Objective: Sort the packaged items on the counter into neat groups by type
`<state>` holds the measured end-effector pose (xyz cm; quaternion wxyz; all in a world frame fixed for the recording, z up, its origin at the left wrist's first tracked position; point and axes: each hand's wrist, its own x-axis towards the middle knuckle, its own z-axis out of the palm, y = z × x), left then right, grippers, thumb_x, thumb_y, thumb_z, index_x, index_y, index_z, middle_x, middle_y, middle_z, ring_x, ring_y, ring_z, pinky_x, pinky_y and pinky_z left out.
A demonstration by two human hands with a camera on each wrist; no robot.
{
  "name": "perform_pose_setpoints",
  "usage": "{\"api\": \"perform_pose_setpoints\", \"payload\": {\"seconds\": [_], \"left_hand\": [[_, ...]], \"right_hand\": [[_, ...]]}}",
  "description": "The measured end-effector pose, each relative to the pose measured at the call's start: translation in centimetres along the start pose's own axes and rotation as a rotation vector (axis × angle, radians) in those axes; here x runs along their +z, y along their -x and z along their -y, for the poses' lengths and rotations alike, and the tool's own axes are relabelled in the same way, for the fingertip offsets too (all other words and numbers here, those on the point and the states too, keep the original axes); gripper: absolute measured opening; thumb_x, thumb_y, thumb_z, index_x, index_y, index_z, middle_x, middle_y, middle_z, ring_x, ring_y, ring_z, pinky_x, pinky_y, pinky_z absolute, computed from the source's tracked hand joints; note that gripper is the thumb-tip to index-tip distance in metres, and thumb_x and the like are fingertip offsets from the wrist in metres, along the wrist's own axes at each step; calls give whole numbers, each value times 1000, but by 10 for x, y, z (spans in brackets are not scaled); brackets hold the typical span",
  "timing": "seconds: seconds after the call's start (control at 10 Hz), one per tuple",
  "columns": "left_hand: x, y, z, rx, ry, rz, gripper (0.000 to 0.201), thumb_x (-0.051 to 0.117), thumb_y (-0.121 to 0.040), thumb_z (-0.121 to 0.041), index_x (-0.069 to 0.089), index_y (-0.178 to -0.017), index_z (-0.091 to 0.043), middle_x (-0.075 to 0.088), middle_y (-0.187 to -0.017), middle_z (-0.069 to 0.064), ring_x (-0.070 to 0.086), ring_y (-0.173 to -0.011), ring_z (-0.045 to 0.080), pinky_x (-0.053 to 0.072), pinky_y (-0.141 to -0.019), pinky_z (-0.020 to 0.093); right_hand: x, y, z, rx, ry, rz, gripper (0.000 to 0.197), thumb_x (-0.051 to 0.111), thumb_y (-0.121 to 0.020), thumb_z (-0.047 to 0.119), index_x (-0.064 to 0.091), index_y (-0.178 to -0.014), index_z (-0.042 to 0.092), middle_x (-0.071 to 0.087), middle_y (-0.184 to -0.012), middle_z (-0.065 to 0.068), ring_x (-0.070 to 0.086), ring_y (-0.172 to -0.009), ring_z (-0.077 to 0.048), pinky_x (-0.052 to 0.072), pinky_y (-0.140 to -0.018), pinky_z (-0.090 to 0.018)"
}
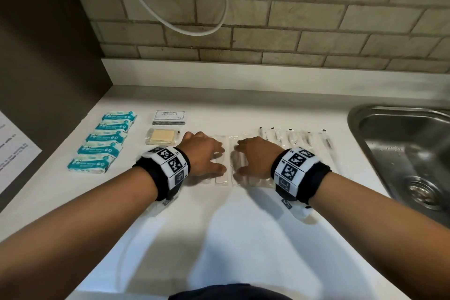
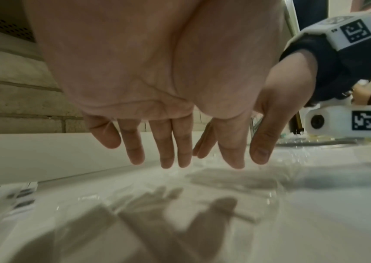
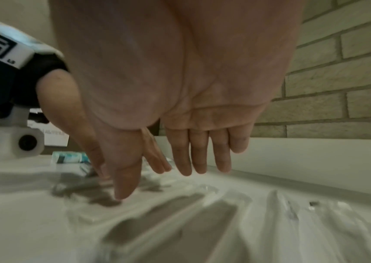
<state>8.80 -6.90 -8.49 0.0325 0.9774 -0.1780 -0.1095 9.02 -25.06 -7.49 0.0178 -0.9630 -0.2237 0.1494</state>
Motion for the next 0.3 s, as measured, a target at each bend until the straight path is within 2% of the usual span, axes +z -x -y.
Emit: {"api": "perform_pose_setpoints", "payload": {"seconds": [0.1,0.2,0.3], "left_hand": [[-8,4,-1,3,86,-31,57,60,-84,-57,53,-135,-30,54,-139,-8,41,-127,19,31,-104,39],[-29,23,0,-24,266,-41,47,62,-86,-52,60,-127,-28,59,-128,-8,54,-114,14,43,-98,33],[-35,63,2,50,318,-59,30,64,-88,-47,71,-104,-23,68,-99,-8,61,-89,9,47,-80,25]], "right_hand": [[-9,4,3,-9,12,-34,56,63,-82,49,57,-126,14,58,-131,-5,55,-118,-24,48,-98,-42],[-26,21,15,15,-13,-16,55,60,-86,49,54,-130,16,56,-133,-4,56,-118,-23,48,-97,-41],[-28,49,25,11,-24,-14,58,57,-88,49,47,-138,20,51,-137,-2,51,-123,-22,45,-100,-39]]}}
